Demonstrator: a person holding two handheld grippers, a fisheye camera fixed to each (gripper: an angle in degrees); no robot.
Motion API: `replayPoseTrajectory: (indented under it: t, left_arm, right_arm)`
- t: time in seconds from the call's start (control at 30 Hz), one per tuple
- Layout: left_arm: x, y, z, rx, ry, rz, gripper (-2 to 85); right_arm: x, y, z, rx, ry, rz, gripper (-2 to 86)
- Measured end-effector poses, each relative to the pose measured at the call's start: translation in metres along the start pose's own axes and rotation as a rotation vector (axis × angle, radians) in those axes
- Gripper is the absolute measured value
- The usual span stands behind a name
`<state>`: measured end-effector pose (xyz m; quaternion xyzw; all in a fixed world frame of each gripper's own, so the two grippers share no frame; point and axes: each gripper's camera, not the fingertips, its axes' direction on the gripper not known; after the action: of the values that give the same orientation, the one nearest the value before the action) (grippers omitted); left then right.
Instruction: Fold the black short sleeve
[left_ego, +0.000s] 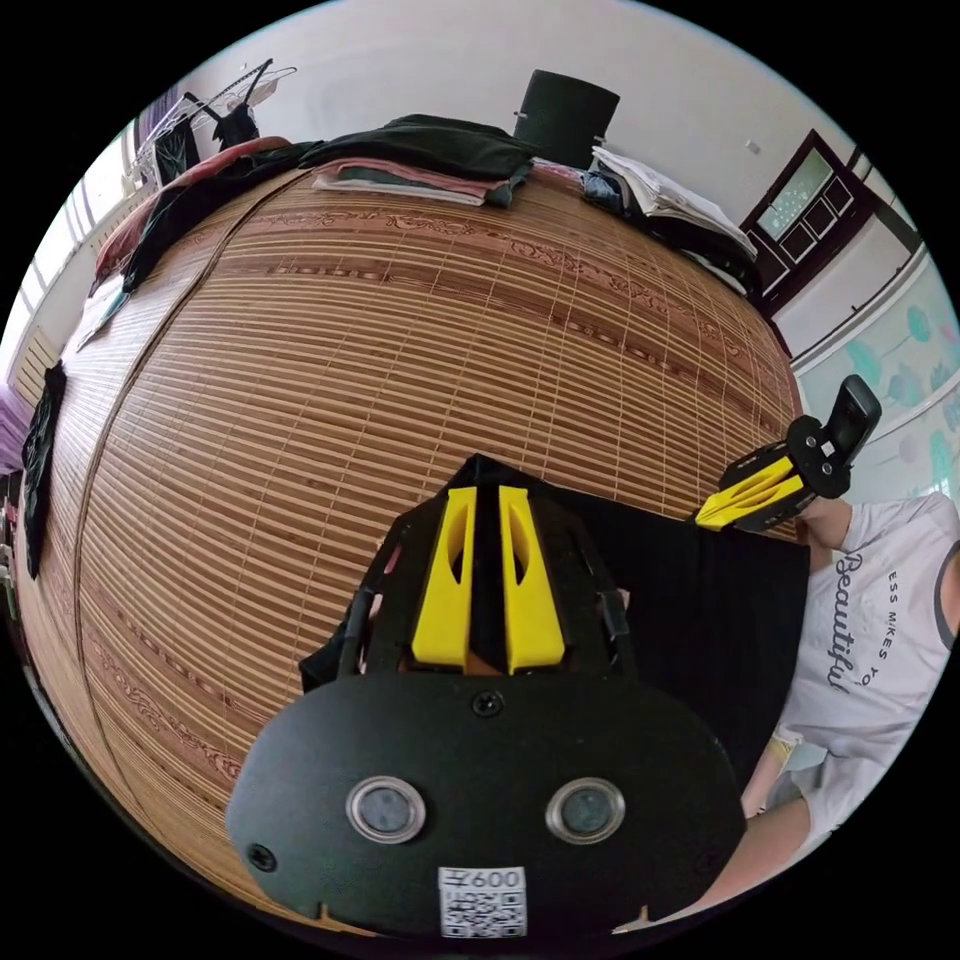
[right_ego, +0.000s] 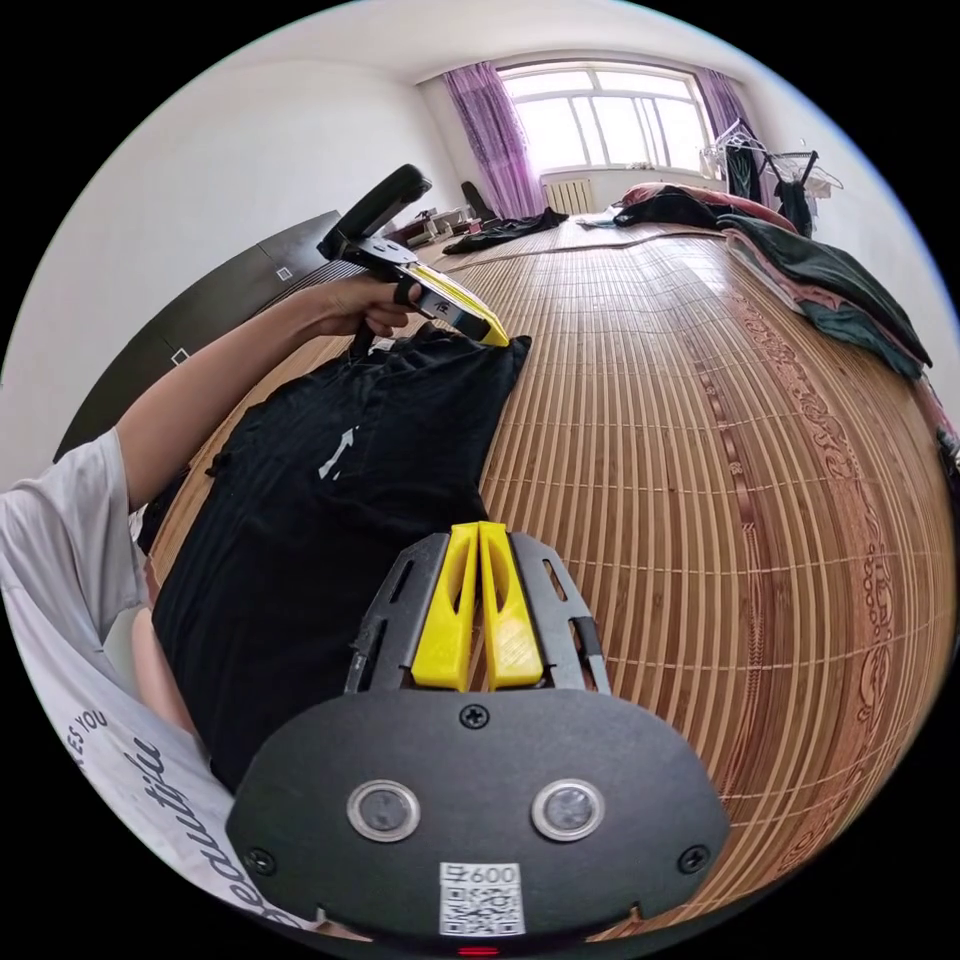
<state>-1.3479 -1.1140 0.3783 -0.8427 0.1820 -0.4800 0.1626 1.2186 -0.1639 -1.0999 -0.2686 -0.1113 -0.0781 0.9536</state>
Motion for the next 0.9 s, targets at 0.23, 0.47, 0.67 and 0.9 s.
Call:
replayPoseTrajectory:
  t: [0.23,0.47,0.67,0.9]
  left_arm:
    - [-0.019,0.010,0.016,-0.010,0.000,-0.012,1.3]
    - [-0.024,0.011,0.019,0.007,-0.036,-0.019,1.1]
    - [-0.028,0.007,0.043,-0.007,-0.035,-0.043,0.9]
    - [-0.030,0.012,0.062,-0.006,-0.026,-0.066,0.8]
  right_arm:
    - [-0.003,0.010,0.004,-0.001,-0.019,0.012,-0.9]
    - [-0.013,0.020,0.007,-0.003,-0.013,0.010,-0.9]
    - [-0.023,0.028,0.008,-0.005,-0.008,0.009,-0.9]
    - [-0.025,0.037,0.008,-0.004,-0.048,0.034,-0.9]
